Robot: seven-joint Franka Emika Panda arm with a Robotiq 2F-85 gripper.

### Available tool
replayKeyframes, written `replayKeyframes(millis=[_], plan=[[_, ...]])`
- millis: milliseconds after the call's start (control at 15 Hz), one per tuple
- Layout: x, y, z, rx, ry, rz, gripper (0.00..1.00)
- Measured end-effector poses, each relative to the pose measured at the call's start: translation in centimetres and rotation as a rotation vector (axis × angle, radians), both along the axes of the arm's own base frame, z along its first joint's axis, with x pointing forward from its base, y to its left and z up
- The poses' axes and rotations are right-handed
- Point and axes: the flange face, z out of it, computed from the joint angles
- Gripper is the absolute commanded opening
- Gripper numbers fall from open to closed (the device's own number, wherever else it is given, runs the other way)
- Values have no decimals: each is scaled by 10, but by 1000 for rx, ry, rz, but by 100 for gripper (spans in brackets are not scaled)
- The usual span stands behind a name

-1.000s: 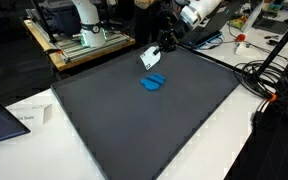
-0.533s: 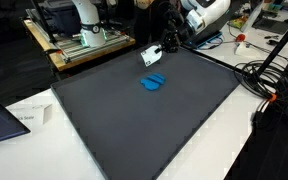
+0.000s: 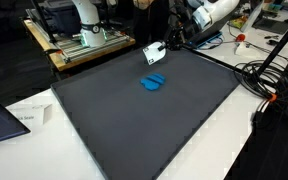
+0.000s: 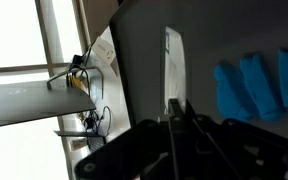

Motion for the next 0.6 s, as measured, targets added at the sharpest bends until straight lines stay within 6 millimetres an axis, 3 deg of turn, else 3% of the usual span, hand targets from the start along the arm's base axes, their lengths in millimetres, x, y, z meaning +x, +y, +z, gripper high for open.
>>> replayKeyframes(millis=[267,600], plan=[[17,-7,17,84,51,64,1],[32,-12,23,252,96,132,1]])
